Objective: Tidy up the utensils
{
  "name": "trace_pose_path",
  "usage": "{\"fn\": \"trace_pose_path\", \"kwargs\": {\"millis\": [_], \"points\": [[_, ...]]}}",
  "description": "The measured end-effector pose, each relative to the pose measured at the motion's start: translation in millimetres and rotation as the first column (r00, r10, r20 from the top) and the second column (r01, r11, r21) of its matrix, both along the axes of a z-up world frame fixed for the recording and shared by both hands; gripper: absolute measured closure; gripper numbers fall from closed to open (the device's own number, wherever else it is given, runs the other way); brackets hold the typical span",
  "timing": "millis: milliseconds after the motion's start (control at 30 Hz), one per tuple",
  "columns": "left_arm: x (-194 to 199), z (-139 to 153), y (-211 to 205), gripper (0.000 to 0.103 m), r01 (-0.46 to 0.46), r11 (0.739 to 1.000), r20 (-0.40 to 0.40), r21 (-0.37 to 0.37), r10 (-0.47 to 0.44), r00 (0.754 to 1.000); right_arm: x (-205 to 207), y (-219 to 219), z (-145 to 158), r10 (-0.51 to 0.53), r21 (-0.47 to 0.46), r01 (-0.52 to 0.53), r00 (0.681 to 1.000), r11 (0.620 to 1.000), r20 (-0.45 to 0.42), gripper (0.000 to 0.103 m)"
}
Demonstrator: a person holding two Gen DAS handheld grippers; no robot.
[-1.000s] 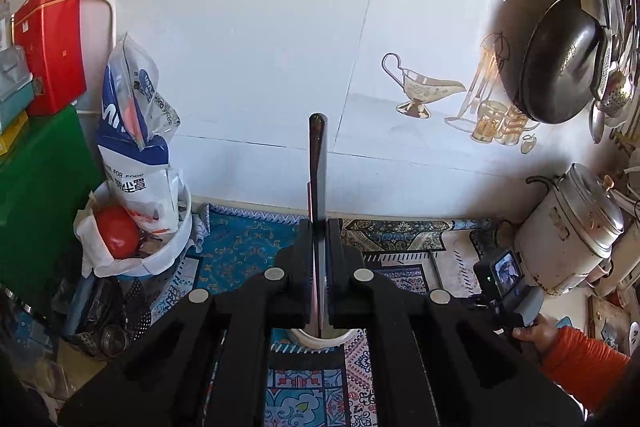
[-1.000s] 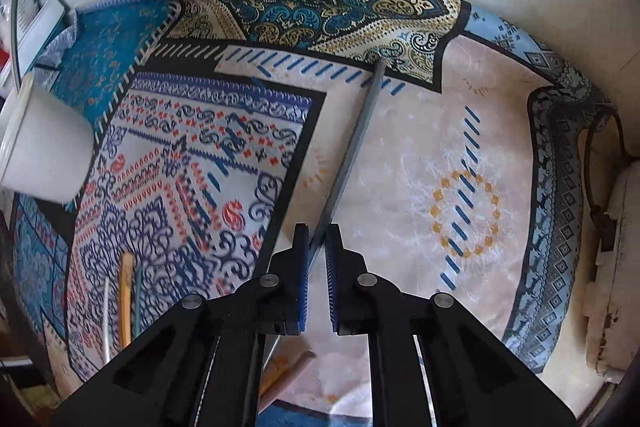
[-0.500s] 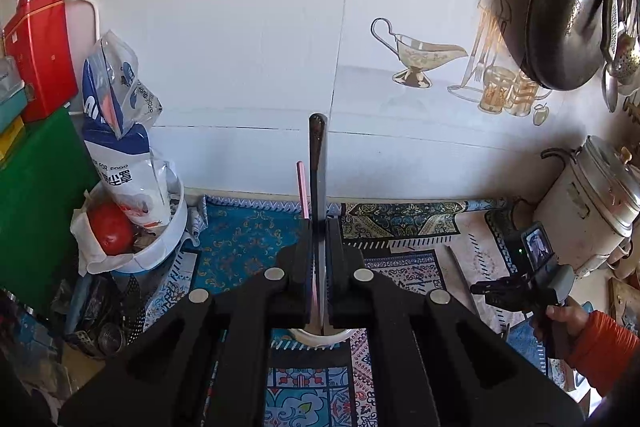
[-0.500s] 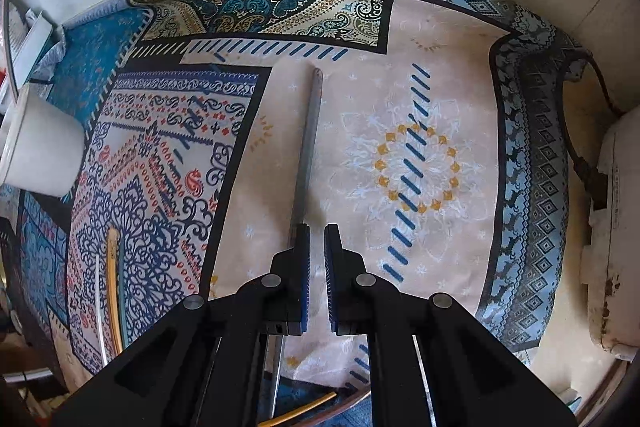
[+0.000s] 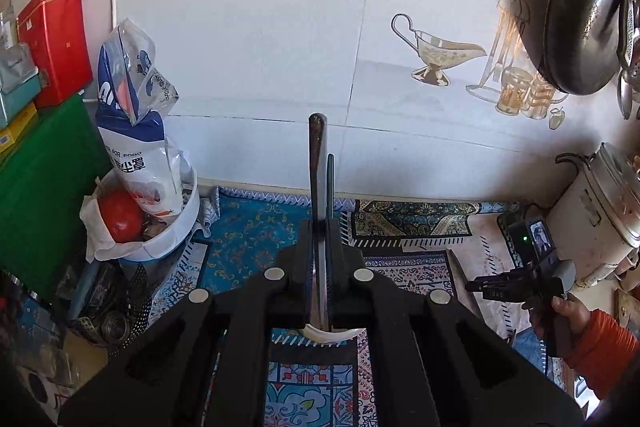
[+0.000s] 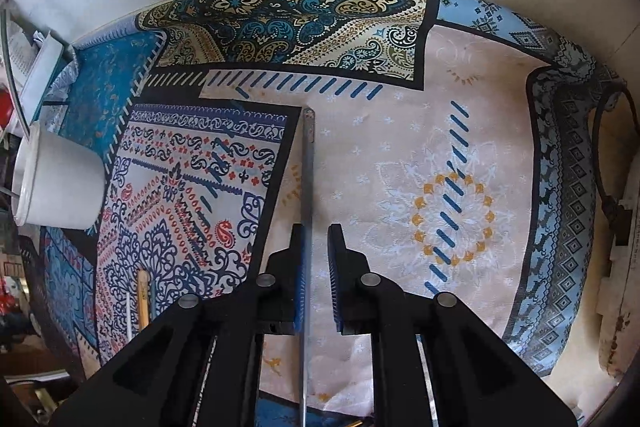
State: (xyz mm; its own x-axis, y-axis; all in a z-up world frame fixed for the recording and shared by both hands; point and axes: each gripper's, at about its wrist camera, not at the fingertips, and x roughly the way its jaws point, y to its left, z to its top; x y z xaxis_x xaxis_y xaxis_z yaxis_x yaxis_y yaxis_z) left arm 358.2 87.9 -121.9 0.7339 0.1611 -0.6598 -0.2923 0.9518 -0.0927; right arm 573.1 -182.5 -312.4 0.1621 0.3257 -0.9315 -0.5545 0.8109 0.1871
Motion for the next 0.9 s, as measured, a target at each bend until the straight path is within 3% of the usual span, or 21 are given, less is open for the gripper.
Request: {"fn": "trace_pose_path", "kwargs": {"millis": [33, 267, 367, 433, 567, 900], "points": [[0.7, 0.1, -0.5, 0.099, 0.0, 1.0, 0.0, 0.0, 0.0, 1.0, -3.2, 0.4, -0.1, 0.009, -0.007, -0.009, 1.0, 1.0, 0.003, 0.078], [4.9, -2.2, -4.9, 0.099, 0.017, 1.0, -0.007, 0.014, -0.017, 1.0, -33.5, 21.8, 1.9, 0.042, -0.075, -0.034, 0.993, 0.997, 0.11, 0.078], [6.9, -4.8, -4.4, 0.099, 0.029, 0.999, -0.013, 0.018, -0.029, 1.0, -65.3, 37.2, -2.7, 0.04, -0.108, -0.017, 0.977, 0.994, 0.208, 0.084], [8.3, -7.3, -2.4, 0.099, 0.038, 0.999, -0.018, 0.019, -0.037, 0.999, -71.2, 49.5, -5.6, 0.02, -0.094, 0.0, 0.977, 0.996, 0.211, 0.094], [12.4, -16.0, 3.5, 0.099, 0.059, 0.998, -0.036, 0.008, -0.058, 0.998, -75.6, 62.3, -1.4, -0.035, -0.088, 0.055, 0.977, 0.995, 0.212, 0.097], [23.1, -38.4, 13.1, 0.099, 0.146, 0.988, -0.09, -0.039, -0.149, 0.985, -127.2, 52.7, 90.7, -0.153, 0.117, 0.12, 0.93, 0.986, 0.335, 0.097]]}}
